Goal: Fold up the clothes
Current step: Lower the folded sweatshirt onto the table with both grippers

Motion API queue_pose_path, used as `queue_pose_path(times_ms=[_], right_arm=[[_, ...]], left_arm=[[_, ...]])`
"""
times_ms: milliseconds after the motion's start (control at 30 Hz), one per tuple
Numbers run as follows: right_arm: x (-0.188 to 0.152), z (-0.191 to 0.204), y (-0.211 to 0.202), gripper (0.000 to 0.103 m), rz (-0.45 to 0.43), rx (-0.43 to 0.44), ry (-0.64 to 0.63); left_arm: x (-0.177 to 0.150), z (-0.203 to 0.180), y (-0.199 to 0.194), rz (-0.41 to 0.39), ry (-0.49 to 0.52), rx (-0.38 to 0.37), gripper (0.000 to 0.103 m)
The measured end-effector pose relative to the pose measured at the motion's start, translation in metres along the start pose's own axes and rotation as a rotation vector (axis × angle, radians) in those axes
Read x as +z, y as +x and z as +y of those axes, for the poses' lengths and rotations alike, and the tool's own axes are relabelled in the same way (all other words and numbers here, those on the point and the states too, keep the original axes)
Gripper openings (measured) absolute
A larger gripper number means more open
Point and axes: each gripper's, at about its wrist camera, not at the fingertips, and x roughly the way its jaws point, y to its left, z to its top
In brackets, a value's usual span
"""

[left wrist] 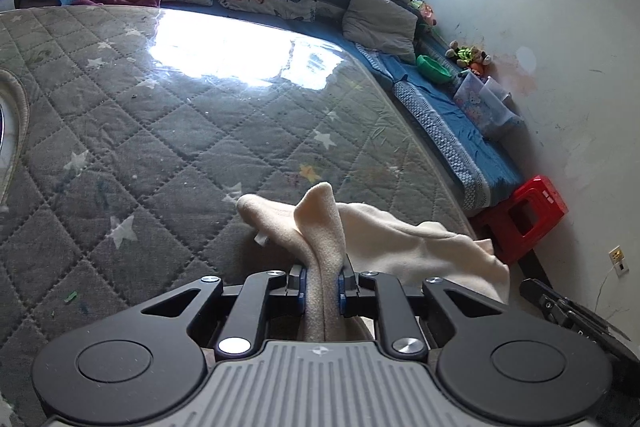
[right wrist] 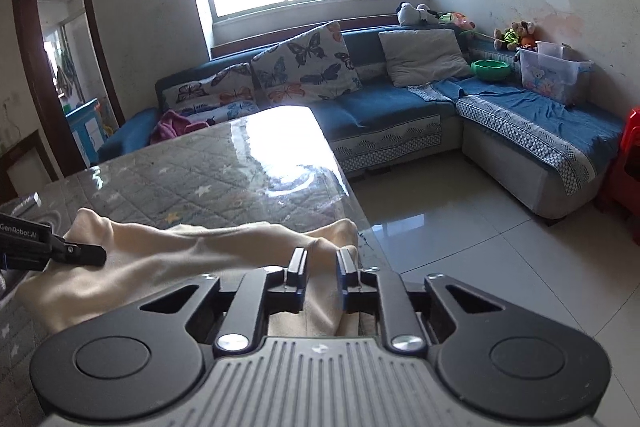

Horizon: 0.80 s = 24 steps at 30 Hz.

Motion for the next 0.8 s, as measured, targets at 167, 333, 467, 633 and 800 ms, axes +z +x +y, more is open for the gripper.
queue_pose_path(times_ms=[167, 333, 467, 633, 800], right_arm=[[0.001, 0.004, 0.007, 0.017, 0.007, 0.008, -0.015], [0.009, 0.006, 0.014, 0.017, 0.013, 0.023, -0.028], [0.012, 0.008, 0.022, 0.017, 0.023, 0.027, -0.043], [0.014, 0.013, 0.035, 0.017, 0.04, 0.033, -0.068], [0.018, 0.02, 0.053, 0.017, 0.066, 0.037, -0.092]], left_arm=[[-0.001, 0.005, -0.001, -0.003, -0.01, 0.032, 0.023], [0.003, 0.009, -0.005, -0.029, -0.007, 0.069, 0.027], [0.009, 0.01, -0.008, -0.05, 0.001, 0.078, 0.025], [0.014, -0.005, -0.008, -0.076, 0.057, 0.048, 0.025], [0.017, -0.023, 0.002, -0.065, 0.124, 0.0, 0.024]])
